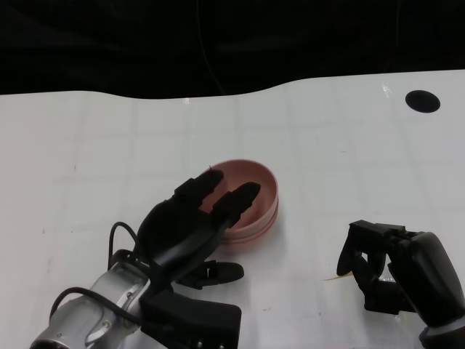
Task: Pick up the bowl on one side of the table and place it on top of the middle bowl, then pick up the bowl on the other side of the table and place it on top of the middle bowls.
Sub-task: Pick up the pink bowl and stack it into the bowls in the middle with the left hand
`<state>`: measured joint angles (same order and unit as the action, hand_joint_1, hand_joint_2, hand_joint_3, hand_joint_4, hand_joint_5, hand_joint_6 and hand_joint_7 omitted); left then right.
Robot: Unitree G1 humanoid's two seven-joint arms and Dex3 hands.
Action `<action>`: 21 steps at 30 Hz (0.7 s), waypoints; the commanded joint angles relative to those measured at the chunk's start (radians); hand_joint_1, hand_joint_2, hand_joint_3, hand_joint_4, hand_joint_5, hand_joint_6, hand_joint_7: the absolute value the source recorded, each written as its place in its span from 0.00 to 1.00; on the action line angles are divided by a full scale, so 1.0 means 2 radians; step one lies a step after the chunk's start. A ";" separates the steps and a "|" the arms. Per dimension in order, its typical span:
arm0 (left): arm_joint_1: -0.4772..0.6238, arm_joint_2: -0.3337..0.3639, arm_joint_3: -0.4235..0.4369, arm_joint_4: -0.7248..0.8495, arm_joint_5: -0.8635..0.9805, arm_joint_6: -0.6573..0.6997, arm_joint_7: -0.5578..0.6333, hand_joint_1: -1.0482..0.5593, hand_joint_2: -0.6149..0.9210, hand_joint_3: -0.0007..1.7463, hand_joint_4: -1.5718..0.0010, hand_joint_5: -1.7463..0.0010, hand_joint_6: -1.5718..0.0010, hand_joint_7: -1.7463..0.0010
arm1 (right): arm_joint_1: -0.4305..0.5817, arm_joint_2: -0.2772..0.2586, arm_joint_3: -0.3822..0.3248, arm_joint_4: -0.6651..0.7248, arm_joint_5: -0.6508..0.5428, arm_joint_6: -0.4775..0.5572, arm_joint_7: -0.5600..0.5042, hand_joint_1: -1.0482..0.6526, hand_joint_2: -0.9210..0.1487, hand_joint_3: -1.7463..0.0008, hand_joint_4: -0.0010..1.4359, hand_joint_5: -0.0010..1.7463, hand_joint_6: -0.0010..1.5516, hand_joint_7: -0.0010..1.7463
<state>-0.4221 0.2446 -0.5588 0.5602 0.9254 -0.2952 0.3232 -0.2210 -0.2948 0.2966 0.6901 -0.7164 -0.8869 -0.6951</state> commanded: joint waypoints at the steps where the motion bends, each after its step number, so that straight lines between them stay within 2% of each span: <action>1: -0.006 0.003 -0.006 0.019 0.004 0.006 0.015 0.08 1.00 0.48 1.00 1.00 1.00 1.00 | 0.005 -0.010 -0.005 -0.004 0.000 0.002 -0.005 0.51 0.43 0.24 0.65 1.00 0.46 0.95; 5: -0.005 -0.001 -0.010 0.039 0.002 0.003 0.033 0.08 1.00 0.48 1.00 1.00 1.00 1.00 | 0.006 -0.012 -0.005 -0.005 0.003 -0.001 -0.003 0.50 0.44 0.23 0.65 1.00 0.46 0.95; 8: 0.000 -0.001 -0.004 0.046 -0.007 -0.025 0.084 0.09 1.00 0.44 1.00 1.00 0.97 0.99 | 0.006 -0.013 -0.005 -0.004 0.004 -0.006 -0.002 0.50 0.43 0.23 0.65 1.00 0.46 0.95; 12: 0.001 0.001 0.012 0.051 -0.033 -0.099 0.158 0.14 1.00 0.34 0.99 0.99 0.85 0.97 | 0.007 -0.013 -0.007 -0.007 0.007 -0.003 0.002 0.50 0.44 0.23 0.65 1.00 0.46 0.95; 15: -0.004 0.005 0.017 0.049 -0.036 -0.130 0.189 0.16 1.00 0.32 0.97 0.99 0.82 0.97 | 0.007 -0.014 -0.007 -0.005 0.004 -0.003 -0.001 0.50 0.45 0.23 0.65 1.00 0.46 0.95; 21: -0.012 0.007 0.027 0.037 -0.034 -0.139 0.199 0.17 1.00 0.33 0.96 0.99 0.79 0.97 | 0.003 -0.016 -0.005 0.004 -0.002 -0.007 -0.011 0.51 0.44 0.22 0.65 1.00 0.46 0.95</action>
<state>-0.4274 0.2413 -0.5154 0.6500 0.8563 -0.5676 0.7063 -0.2178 -0.3087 0.2911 0.6878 -0.7224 -0.8880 -0.7061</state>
